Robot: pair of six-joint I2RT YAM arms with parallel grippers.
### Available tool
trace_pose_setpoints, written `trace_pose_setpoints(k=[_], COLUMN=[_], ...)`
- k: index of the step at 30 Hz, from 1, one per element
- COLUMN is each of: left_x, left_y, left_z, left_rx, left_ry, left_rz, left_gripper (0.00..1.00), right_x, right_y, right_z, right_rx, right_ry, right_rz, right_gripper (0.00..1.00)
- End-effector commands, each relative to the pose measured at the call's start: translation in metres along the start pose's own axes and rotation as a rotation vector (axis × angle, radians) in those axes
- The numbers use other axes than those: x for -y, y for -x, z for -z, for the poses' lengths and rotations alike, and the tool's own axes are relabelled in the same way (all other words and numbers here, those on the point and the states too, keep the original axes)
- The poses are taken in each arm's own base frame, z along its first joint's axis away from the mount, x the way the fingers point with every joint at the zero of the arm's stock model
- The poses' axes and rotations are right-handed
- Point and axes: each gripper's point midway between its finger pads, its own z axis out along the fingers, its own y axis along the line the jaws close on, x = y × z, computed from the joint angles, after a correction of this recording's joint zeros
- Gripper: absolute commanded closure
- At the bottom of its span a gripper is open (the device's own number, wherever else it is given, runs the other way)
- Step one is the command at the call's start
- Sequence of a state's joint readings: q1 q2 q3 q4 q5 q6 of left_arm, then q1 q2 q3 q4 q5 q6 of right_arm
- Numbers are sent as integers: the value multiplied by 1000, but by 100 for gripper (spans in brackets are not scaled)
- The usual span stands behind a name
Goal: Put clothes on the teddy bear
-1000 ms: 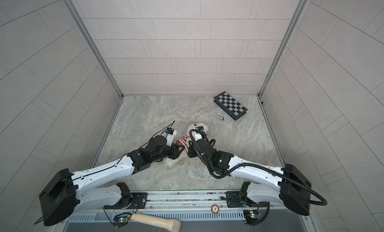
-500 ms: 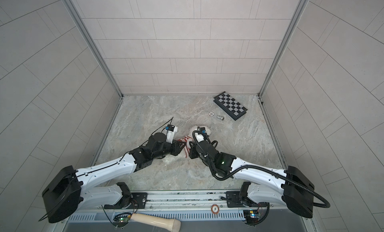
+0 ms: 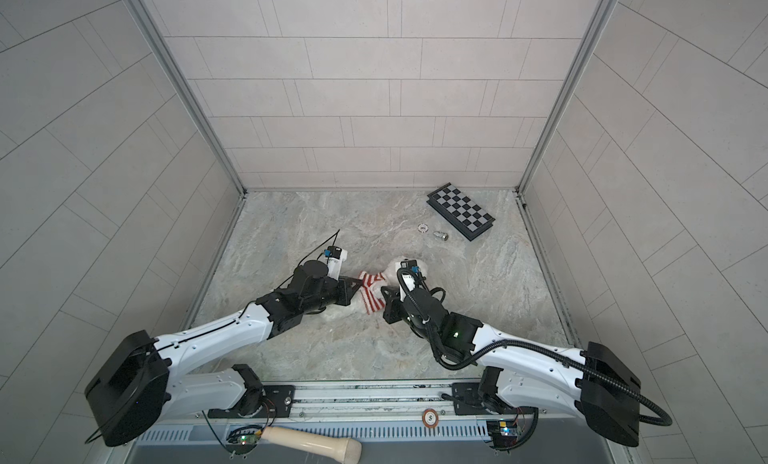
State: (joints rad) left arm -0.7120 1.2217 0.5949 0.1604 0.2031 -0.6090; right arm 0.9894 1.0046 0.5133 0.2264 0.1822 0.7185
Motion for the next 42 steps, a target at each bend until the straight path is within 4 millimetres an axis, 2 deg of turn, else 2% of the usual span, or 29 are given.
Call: trace_pose_setpoints(k=[1, 5, 8, 13, 15, 17, 21, 23, 28, 31, 33, 38, 40, 42], left_x=[-19, -12, 0, 31, 33, 28, 14, 8, 3, 3, 4, 4, 3, 1], left_y=[-9, -7, -5, -3, -4, -6, -6, -3, 9, 16, 20, 25, 27, 30], left_z=[3, 3, 4, 18, 27, 37, 55, 63, 82, 90, 92, 90, 91, 93], left_rx=[-26, -27, -25, -19, -20, -21, -10, 11, 72, 103, 114, 106, 103, 107], left_ry=[63, 32, -21, -116, -120, -90, -20, -3, 27, 42, 45, 56, 69, 86], left_rz=[-13, -22, -40, -121, -136, -152, -171, -162, -144, -146, -146, -152, -159, -173], left_gripper=[100, 100, 98, 68, 60, 56, 56, 57, 58, 58, 56, 58, 59, 59], right_x=[-13, -16, -22, -34, -31, -24, -24, -16, -11, -28, -44, -67, -65, -51], right_y=[29, 27, 27, 25, 26, 29, 33, 34, 67, 76, 73, 63, 53, 37], right_z=[9, 6, 2, -1, 1, 3, 8, 3, -14, -24, -31, -47, -49, -50], right_rx=[118, 106, 104, 80, 78, 75, 55, 15, 23, 28, 1, -22, -42, -83], right_ry=[55, 68, 95, 137, 124, 88, 101, 74, 185, 271, 358, 523, 533, 490], right_rz=[-19, -10, -12, 52, 84, 111, 234, 285, 157, 176, 200, 181, 168, 158], right_gripper=[100, 100, 100, 100, 100, 100, 100, 100, 100, 100, 100, 100, 100, 100])
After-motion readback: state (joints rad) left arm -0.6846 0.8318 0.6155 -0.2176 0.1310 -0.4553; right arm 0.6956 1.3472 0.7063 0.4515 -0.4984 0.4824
